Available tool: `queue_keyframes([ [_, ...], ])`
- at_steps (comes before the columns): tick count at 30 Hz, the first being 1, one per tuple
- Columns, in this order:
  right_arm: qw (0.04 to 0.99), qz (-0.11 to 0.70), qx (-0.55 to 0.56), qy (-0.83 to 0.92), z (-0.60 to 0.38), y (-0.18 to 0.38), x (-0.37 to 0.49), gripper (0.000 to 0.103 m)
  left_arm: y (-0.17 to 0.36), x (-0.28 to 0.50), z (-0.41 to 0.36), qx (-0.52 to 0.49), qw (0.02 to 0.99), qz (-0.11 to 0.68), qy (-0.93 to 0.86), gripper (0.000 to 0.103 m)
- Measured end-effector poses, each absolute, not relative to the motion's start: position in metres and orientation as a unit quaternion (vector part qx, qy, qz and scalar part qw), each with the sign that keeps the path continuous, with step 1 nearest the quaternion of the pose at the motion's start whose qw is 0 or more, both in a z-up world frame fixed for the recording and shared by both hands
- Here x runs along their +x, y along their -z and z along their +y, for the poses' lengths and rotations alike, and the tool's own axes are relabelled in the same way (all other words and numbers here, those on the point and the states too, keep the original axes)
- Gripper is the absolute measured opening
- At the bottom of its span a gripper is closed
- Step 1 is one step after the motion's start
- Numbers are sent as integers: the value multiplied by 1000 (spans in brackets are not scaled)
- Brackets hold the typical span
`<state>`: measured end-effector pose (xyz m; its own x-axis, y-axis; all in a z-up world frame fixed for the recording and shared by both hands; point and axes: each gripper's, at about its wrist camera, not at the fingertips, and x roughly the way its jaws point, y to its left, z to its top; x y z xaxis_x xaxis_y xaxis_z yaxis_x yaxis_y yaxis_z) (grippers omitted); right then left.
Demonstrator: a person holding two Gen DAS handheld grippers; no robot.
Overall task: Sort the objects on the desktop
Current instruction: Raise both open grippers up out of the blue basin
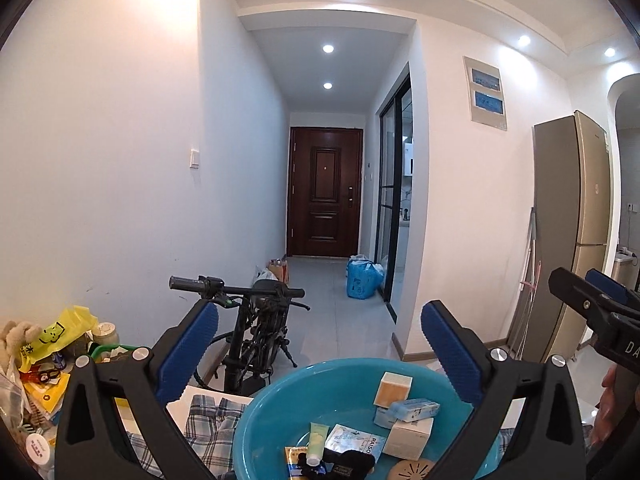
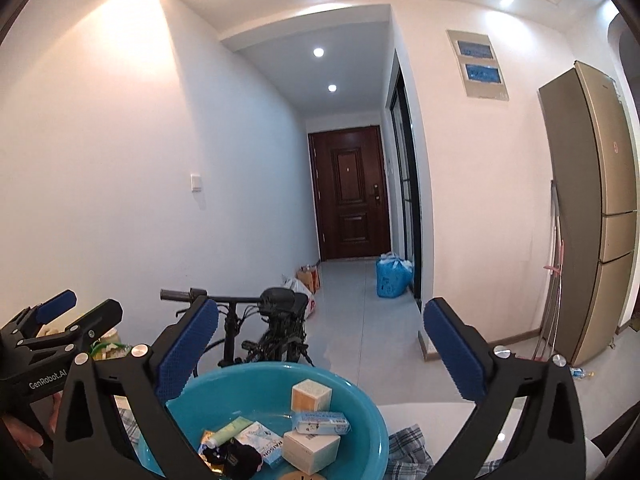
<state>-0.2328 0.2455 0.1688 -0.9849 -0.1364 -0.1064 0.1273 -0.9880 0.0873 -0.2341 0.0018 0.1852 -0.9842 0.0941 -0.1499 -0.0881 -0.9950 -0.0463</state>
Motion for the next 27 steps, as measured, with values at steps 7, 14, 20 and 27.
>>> queue_keyframes([
  [7,63,-52,27,996,250,-178,-213,102,-205,-196,-9,-25,55,-40,-997,103],
  [14,54,-45,31,997,251,-179,-210,102,-207,-192,-14,-19,59,-53,-997,103],
  [20,58,-48,16,997,253,-184,-197,102,-210,-185,-14,-10,60,-53,-997,103],
  [27,54,-42,-30,997,252,-196,-167,102,-218,-151,-13,32,58,-50,-997,103],
])
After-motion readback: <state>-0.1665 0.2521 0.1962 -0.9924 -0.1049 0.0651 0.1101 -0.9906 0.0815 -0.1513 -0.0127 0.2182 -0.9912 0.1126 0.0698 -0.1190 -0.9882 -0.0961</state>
